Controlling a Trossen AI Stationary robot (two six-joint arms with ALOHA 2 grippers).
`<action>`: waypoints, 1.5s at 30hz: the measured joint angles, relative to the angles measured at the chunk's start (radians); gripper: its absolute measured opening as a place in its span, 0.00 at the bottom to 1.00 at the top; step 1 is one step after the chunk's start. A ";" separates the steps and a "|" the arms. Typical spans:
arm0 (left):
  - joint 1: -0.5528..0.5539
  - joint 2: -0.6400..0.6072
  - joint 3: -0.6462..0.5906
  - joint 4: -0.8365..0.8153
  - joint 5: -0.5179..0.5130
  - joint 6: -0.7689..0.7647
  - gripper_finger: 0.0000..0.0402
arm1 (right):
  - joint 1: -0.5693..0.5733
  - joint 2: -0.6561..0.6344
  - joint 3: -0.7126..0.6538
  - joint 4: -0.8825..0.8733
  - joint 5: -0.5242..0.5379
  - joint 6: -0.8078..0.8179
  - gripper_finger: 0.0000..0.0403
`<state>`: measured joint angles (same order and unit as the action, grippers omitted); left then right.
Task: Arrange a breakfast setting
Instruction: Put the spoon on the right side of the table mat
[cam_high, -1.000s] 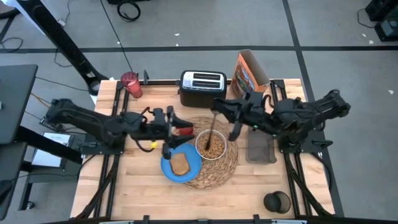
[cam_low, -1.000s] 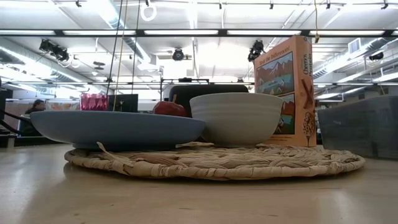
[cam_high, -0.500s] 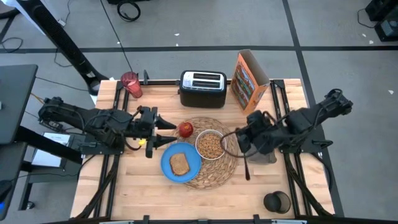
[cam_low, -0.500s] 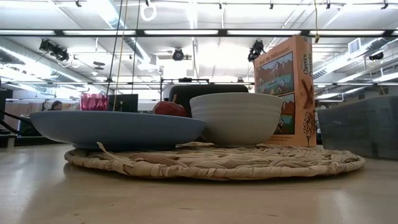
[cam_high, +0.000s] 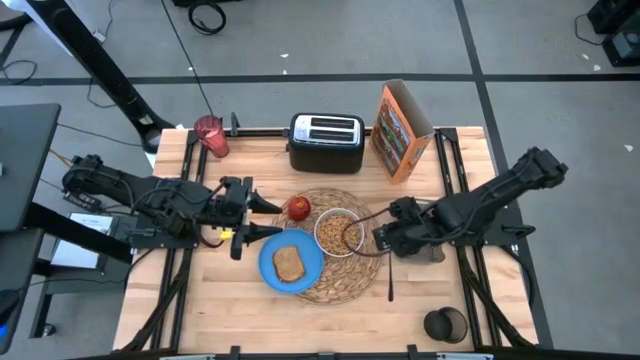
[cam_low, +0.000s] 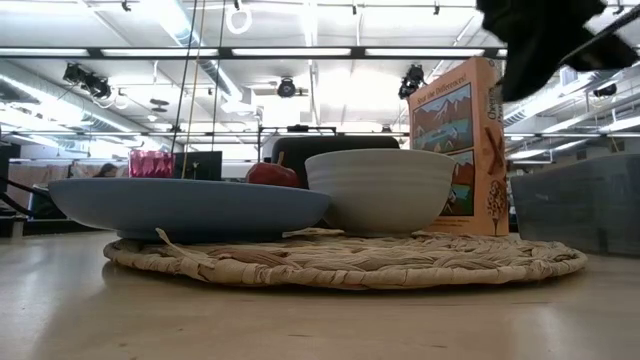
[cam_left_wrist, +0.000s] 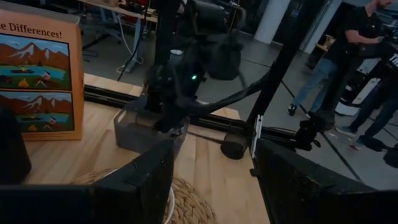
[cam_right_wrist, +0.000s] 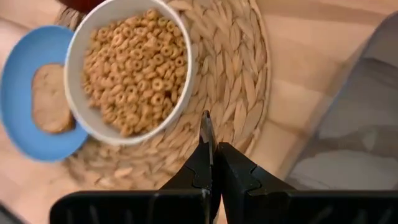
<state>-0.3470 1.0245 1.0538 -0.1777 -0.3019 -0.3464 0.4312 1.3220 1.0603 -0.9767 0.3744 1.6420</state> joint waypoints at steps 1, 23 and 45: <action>0.000 0.000 0.000 -0.001 0.000 0.002 0.57 | -0.015 0.004 -0.013 0.018 -0.001 -0.013 0.04; 0.001 0.000 0.000 -0.017 0.000 -0.002 0.57 | -0.365 0.303 -0.038 0.198 -0.241 -0.331 0.04; 0.001 0.001 0.000 -0.037 0.000 -0.009 0.57 | -0.421 0.294 -0.180 0.467 -0.257 -0.360 0.04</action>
<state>-0.3462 1.0252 1.0534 -0.2148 -0.3016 -0.3557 0.0097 1.6165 0.8799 -0.5098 0.1177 1.2823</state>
